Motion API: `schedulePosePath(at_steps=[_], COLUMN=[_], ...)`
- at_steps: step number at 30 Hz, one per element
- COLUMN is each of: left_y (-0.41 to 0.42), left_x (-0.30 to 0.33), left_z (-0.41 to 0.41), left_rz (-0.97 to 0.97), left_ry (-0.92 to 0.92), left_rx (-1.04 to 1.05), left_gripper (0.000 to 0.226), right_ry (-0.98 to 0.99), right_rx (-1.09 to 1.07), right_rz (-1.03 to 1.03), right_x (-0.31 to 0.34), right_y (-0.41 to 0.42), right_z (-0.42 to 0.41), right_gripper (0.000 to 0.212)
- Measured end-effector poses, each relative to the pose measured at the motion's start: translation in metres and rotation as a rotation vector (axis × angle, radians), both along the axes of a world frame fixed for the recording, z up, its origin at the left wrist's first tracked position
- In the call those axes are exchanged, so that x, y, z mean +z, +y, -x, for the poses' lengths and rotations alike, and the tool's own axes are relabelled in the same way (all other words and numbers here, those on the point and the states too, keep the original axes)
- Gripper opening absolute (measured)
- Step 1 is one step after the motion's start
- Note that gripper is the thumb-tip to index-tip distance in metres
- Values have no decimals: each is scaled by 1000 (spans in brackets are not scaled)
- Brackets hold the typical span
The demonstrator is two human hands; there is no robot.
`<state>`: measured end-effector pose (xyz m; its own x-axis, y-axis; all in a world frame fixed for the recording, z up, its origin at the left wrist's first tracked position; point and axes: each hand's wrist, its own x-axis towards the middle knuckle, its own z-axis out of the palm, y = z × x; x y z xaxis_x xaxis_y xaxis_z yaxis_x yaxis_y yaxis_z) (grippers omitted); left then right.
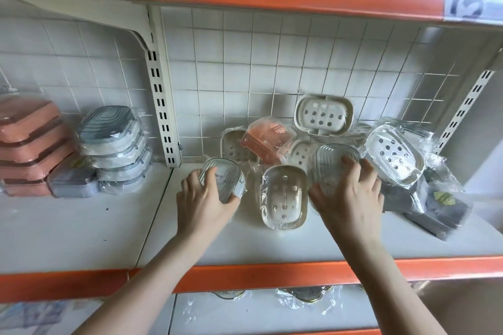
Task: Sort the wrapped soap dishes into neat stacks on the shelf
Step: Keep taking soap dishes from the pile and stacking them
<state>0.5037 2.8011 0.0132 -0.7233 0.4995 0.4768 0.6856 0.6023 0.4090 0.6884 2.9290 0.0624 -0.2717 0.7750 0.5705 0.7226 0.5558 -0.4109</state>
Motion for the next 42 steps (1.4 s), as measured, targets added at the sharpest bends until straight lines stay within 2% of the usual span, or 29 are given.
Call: schedulePosePath(at_steps=[4,13,23,29,33,37,40,42], left_y=[-7,-40,-79,-89,-93,-92,-93,-96], left_x=[5,17,4,-13,-21,-27,-29,-24], left_z=[7,32,67,81,87,92,98,102], left_rz=[-68,-112,59,181,241,275,284,283], left_ry=[63,34,-16,-38,-75,-35,-31,-87], left_rx=[18,64,89,133,140,120,79,12], left_gripper=[69,64,67,63,66,64,60,66], right_ry=[88,115,103,19,-110,-293,-326,-358], right_rx=[93,310,492,469,389,235,177,150], right_rz=[-74,-75,-33,83,198,314,340,342], right_x=[4,3,-1,-24,-45,-59,-64,-65], right_y=[-7,-39,-91,-108,-112,-114,-116,-116], right_z=[15,62,125,150,160,167,171,173], right_gripper=[70,69,69,70,73,66,58,54])
